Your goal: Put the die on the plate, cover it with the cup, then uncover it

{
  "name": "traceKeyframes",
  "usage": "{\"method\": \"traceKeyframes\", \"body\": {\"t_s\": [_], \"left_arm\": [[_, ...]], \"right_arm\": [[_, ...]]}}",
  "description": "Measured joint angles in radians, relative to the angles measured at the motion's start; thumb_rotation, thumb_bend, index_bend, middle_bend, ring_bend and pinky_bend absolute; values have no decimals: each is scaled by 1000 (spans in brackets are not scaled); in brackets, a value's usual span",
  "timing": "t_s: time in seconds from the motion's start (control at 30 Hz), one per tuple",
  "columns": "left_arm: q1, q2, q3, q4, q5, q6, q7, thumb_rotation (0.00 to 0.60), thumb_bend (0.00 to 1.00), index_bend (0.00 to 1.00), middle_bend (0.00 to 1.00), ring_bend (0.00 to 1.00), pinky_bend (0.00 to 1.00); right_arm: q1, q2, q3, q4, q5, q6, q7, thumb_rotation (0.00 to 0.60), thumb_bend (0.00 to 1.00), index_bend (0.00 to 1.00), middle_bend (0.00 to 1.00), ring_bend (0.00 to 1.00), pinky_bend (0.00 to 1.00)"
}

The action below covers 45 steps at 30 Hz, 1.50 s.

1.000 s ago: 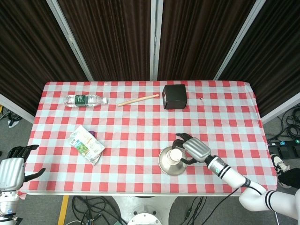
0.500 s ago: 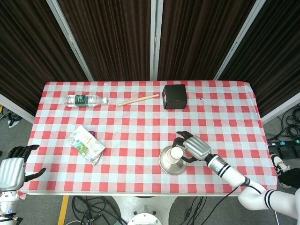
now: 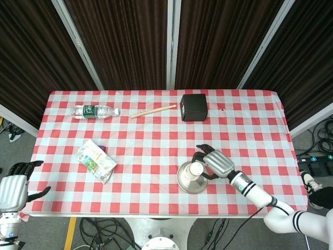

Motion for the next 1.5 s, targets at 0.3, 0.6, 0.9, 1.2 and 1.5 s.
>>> {"method": "traceKeyframes", "body": {"t_s": [0.3,0.6,0.9,1.2,1.5], "left_arm": [[-3,0,-2,1,6,3,1,600,0,271,306,263,209],[3,1,1,1,6,9,-2,600,0,271,306,263,210],[1,2,-3,0,11,14,-4,600,0,271,306,263,210],[1,-1,-2,3,9,11,-5,600,0,271,306,263,210],[-2,-1,-2,3,6,4,-2,600,0,271,306,264,210]], "right_arm": [[-6,23,-31,-41,-47,21,13,600,327,502,249,38,68],[-20,16,6,-41,-13,52,-23,600,327,502,249,38,68],[-36,77,40,-85,-1,123,44,600,327,502,248,38,68],[-28,56,103,42,166,11,43,600,327,500,235,31,68],[-16,-6,118,146,235,-95,2,600,327,302,182,1,48]]}}
